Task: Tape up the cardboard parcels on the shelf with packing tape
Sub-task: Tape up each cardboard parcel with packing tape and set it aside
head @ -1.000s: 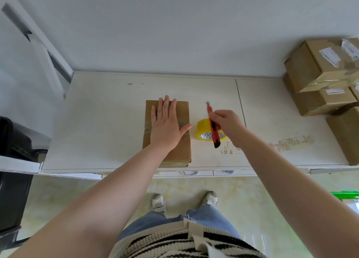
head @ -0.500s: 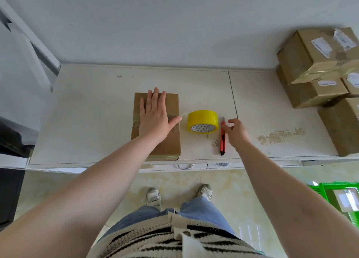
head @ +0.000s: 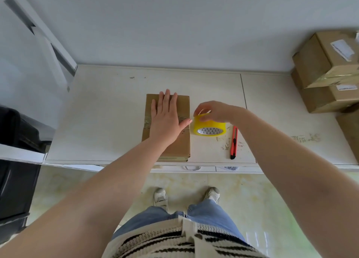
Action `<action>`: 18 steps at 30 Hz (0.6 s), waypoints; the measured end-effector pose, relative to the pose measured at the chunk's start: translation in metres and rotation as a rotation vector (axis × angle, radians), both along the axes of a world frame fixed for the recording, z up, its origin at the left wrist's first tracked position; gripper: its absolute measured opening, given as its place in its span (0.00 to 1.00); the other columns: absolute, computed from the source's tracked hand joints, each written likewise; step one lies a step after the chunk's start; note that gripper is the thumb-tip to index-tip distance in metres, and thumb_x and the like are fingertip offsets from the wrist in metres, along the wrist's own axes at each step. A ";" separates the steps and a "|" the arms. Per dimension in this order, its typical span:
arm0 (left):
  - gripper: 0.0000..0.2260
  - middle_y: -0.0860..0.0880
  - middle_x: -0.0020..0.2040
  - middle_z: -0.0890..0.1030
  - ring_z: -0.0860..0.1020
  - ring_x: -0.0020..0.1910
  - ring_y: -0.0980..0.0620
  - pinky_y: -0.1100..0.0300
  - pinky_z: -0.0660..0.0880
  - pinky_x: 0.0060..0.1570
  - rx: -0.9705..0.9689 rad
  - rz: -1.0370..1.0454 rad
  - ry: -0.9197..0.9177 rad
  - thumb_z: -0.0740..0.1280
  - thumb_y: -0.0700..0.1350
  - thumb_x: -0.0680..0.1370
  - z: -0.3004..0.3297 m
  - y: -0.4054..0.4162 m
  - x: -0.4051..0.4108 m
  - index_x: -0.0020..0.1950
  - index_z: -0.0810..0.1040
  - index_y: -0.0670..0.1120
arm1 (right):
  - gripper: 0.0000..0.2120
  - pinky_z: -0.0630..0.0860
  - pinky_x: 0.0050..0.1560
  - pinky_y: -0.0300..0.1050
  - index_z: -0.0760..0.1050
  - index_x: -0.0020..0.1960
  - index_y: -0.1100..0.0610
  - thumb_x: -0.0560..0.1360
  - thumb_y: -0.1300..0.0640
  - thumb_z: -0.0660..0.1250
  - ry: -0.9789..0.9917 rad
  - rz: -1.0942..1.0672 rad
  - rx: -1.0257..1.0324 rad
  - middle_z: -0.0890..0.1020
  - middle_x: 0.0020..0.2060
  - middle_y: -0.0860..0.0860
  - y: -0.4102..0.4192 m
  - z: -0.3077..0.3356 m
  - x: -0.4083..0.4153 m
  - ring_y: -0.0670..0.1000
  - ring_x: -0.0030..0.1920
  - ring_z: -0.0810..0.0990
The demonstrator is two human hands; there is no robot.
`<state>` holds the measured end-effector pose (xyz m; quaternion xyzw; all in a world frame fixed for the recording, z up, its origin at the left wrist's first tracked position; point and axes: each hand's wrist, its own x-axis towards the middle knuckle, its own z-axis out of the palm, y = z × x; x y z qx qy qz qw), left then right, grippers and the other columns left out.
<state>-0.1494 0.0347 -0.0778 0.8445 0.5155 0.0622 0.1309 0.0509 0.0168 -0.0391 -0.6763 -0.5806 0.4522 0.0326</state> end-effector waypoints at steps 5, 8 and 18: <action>0.41 0.44 0.81 0.47 0.42 0.80 0.44 0.46 0.41 0.77 -0.006 0.001 -0.012 0.59 0.66 0.78 0.000 0.000 0.000 0.81 0.48 0.44 | 0.08 0.75 0.53 0.42 0.78 0.49 0.47 0.76 0.60 0.69 0.025 -0.040 0.030 0.80 0.50 0.44 -0.003 0.003 0.003 0.48 0.55 0.78; 0.41 0.43 0.81 0.47 0.43 0.80 0.44 0.46 0.41 0.77 -0.002 -0.005 -0.015 0.59 0.66 0.78 0.000 0.000 0.000 0.81 0.48 0.44 | 0.04 0.72 0.45 0.37 0.77 0.48 0.52 0.76 0.60 0.69 -0.007 -0.120 0.067 0.81 0.49 0.50 -0.005 0.002 0.002 0.52 0.52 0.78; 0.40 0.44 0.81 0.41 0.38 0.80 0.45 0.46 0.38 0.77 -0.059 -0.003 0.010 0.55 0.66 0.79 0.003 0.000 0.000 0.81 0.43 0.45 | 0.04 0.67 0.45 0.42 0.79 0.46 0.55 0.77 0.62 0.66 0.017 -0.378 0.195 0.78 0.46 0.47 -0.046 0.007 0.000 0.46 0.44 0.73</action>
